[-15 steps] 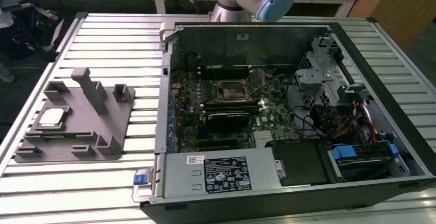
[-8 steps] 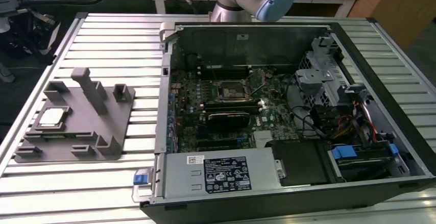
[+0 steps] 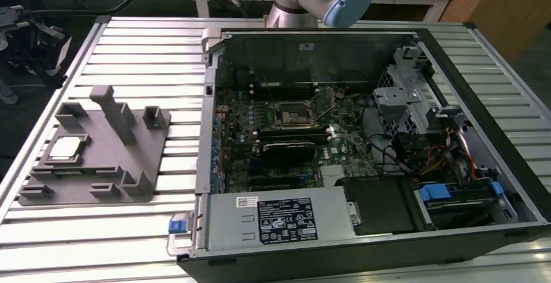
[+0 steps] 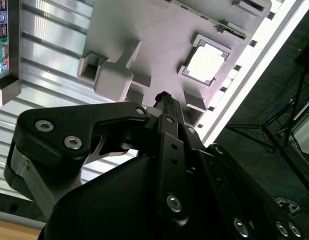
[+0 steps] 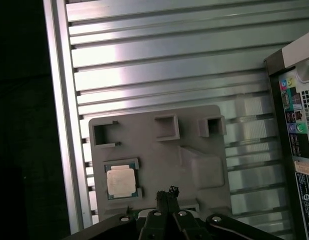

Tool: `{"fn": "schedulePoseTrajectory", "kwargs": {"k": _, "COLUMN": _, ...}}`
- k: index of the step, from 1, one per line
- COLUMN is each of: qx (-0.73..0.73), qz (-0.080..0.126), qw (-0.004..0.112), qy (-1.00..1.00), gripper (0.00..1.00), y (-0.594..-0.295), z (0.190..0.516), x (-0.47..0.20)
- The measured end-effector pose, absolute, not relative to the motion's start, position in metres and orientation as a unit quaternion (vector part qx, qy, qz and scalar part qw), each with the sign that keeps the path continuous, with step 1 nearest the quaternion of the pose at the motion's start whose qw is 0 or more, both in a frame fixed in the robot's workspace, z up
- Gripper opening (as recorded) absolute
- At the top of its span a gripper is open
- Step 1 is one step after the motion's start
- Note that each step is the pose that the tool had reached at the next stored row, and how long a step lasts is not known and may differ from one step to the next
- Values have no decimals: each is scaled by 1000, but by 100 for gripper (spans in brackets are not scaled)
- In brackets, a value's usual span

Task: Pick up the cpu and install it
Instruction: 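Reach for the cpu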

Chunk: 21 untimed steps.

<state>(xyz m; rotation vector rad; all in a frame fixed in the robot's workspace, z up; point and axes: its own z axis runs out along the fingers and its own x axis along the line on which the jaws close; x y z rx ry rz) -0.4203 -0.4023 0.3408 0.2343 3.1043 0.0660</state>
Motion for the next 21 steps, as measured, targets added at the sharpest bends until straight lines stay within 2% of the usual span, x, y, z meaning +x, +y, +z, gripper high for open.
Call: {"fn": "schedulePoseTrajectory", "kwargs": {"k": 21, "qx": 76, "qz": 21, "qw": 14, "qy": 997, "gripper": 11, "y": -410, "z": 319, "x": -436}}
